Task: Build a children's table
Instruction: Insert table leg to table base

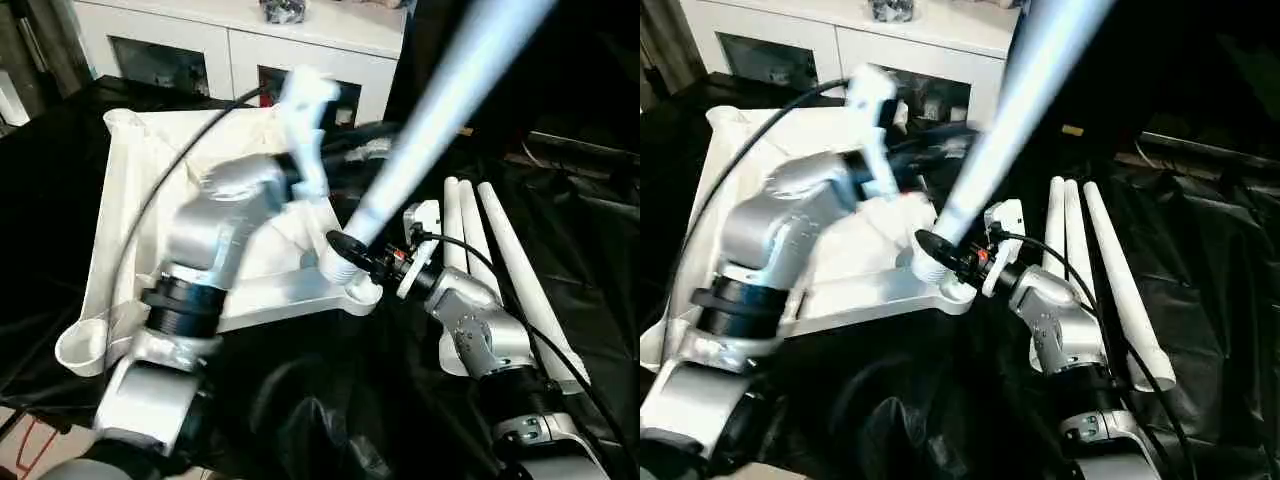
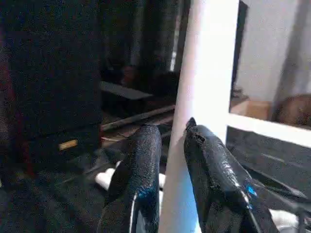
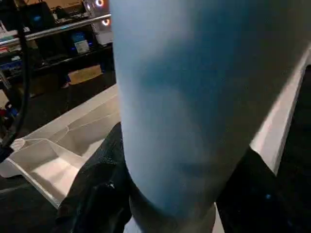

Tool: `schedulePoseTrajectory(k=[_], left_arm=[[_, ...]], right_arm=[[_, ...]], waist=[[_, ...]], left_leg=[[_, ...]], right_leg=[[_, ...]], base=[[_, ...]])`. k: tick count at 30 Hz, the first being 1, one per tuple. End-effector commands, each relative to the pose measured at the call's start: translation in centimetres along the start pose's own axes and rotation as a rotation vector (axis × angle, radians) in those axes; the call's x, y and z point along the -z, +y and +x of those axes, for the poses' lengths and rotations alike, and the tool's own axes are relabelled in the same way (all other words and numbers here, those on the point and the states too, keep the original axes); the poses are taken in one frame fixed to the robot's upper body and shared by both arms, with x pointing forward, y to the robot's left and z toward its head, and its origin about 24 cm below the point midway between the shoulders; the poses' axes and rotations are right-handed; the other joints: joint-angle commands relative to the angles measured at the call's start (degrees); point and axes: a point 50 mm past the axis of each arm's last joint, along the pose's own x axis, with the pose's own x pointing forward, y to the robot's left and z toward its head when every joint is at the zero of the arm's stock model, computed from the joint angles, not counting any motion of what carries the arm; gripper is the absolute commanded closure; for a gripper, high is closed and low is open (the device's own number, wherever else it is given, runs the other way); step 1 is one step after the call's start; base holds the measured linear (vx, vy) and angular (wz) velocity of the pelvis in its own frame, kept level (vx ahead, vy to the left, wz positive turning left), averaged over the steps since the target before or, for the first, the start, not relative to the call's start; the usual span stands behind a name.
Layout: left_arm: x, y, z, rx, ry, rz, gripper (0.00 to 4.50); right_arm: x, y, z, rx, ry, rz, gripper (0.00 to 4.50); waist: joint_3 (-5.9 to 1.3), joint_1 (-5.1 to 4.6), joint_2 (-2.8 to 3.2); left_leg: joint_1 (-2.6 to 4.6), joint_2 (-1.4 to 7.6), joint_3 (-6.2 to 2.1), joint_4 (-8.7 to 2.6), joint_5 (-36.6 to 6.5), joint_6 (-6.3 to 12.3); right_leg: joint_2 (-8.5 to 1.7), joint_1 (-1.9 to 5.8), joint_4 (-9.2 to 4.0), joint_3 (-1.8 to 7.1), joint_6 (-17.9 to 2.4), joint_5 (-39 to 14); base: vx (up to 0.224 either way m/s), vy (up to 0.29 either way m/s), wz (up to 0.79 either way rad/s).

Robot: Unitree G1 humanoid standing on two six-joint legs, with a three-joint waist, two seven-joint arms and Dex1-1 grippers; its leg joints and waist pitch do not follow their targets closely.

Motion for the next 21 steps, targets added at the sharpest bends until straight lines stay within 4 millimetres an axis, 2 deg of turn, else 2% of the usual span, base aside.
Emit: schedulePoseTrajectory(k=[1,3,5,7,8,9,11,12,14,15,16,18,19,21], left_arm=[[1.3,0.4,0.0,-0.046,0.049,0.002,3.41],[1.4,1.2,-0.5,-0.097,0.060,0.016,3.41],[1.1,1.8,-1.4,-0.124,0.053,0.028,3.41],[0.9,2.2,-2.2,-0.145,0.054,0.037,3.41],[0.8,2.5,-2.8,-0.160,0.058,0.041,3.41],[1.0,3.2,-4.1,-0.183,0.100,0.083,3.41],[1.8,3.6,-5.2,-0.182,0.164,0.124,3.41],[2.4,3.7,-5.9,-0.168,0.210,0.136,3.23],[3.5,3.5,-6.9,-0.122,0.273,0.128,3.13],[4.1,3.2,-7.3,-0.077,0.304,0.119,3.13],[5.0,2.7,-7.7,-0.031,0.347,0.110,3.02],[6.4,1.8,-8.1,0.045,0.407,0.105,2.86],[6.4,1.8,-8.1,0.045,0.407,0.105,2.78],[7.5,1.1,-8.2,0.111,0.444,0.085,2.78]], right_arm=[[-0.3,0.0,0.0,-0.003,0.018,-0.032,2.62],[-0.3,0.0,-0.1,0.000,0.020,-0.037,2.62],[-0.4,-0.1,-0.2,0.005,0.023,-0.042,2.62],[-0.4,-0.2,-0.2,0.014,0.027,-0.048,2.62],[-0.4,-0.3,-0.3,0.021,0.032,-0.054,2.62],[-0.4,-0.7,-0.4,0.048,0.054,-0.074,2.62],[-0.5,-1.0,-0.5,0.071,0.064,-0.090,2.62],[-0.7,-1.2,-0.5,0.082,0.066,-0.096,2.62],[-0.9,-1.5,-0.5,0.097,0.074,-0.103,2.62],[-1.1,-1.6,-0.6,0.104,0.078,-0.111,2.62],[-1.3,-1.8,-0.7,0.106,0.081,-0.118,2.62],[-1.6,-1.8,-0.8,0.096,0.085,-0.123,2.62],[-1.6,-1.8,-0.8,0.096,0.085,-0.123,2.62],[-1.7,-1.7,-1.0,0.086,0.096,-0.125,2.62]], waist=[[-3.66,-0.04,0.76],[-3.75,-0.14,0.62],[-3.77,-0.17,0.53],[-3.78,-0.22,0.79],[-3.77,-0.32,0.68],[-3.75,-0.37,0.76],[-3.66,-0.48,0.77],[-3.61,-0.61,0.81],[-3.56,-0.67,0.96],[-3.60,-0.65,0.83],[-3.61,-0.46,1.00],[-3.59,-0.34,0.88],[-3.61,-0.12,1.01],[-3.58,0.00,0.94]], left_leg=[[0.48,2.54,-0.78,-3.41,-3.32,2.61],[0.45,2.47,-0.84,-3.34,-2.88,2.68],[0.42,2.51,-0.82,-3.35,-2.73,2.81],[0.45,2.61,-0.89,-3.39,-2.51,2.79],[0.49,2.60,-0.86,-3.38,-2.44,2.73],[0.51,2.59,-0.87,-3.40,-2.39,2.69],[0.73,2.58,-0.84,-3.51,-2.87,2.24],[0.63,2.55,-0.82,-3.52,-2.85,2.18],[0.81,2.62,-0.73,-3.63,-3.22,1.61],[0.86,2.63,-0.65,-3.62,-3.09,1.39],[0.99,2.72,-0.69,-3.65,-2.73,1.30],[0.97,2.68,-0.55,-3.63,-2.70,1.37],[1.01,2.66,-0.55,-3.61,-2.59,1.37],[1.00,2.65,-0.55,-3.67,-2.94,1.26]], right_leg=[[-5.54,4.06,-3.92,3.42,-11.44,1.20],[-5.46,4.14,-3.74,3.40,-11.00,2.07],[-5.60,4.12,-3.64,3.39,-11.47,2.33],[-5.63,4.05,-3.47,3.36,-11.83,2.78],[-5.55,4.00,-3.41,3.34,-11.93,2.94],[-5.52,3.96,-3.41,3.34,-11.94,2.92],[-5.51,3.78,-3.56,3.35,-11.17,1.15],[-5.44,3.79,-3.54,3.40,-10.96,0.94],[-5.47,3.60,-3.58,3.44,-10.81,-0.25],[-5.50,3.59,-3.53,3.49,-10.96,0.12],[-5.52,3.41,-3.39,3.49,-11.29,0.66],[-5.47,3.42,-3.32,3.55,-11.38,1.37],[-5.47,3.42,-3.23,3.59,-11.44,1.83],[-5.50,3.46,-3.33,3.58,-11.49,1.72]], base=[[0.000,0.000,0.00],[0.000,0.000,0.00],[0.000,0.000,0.00],[0.000,0.000,0.00],[0.000,0.000,0.00],[0.000,0.000,0.00],[0.000,0.000,0.00],[0.000,0.000,0.00],[0.000,0.000,0.00],[0.000,0.000,0.00],[0.000,0.000,0.00],[0.000,0.000,0.00],[0.000,0.000,0.00],[0.000,0.000,0.00]])
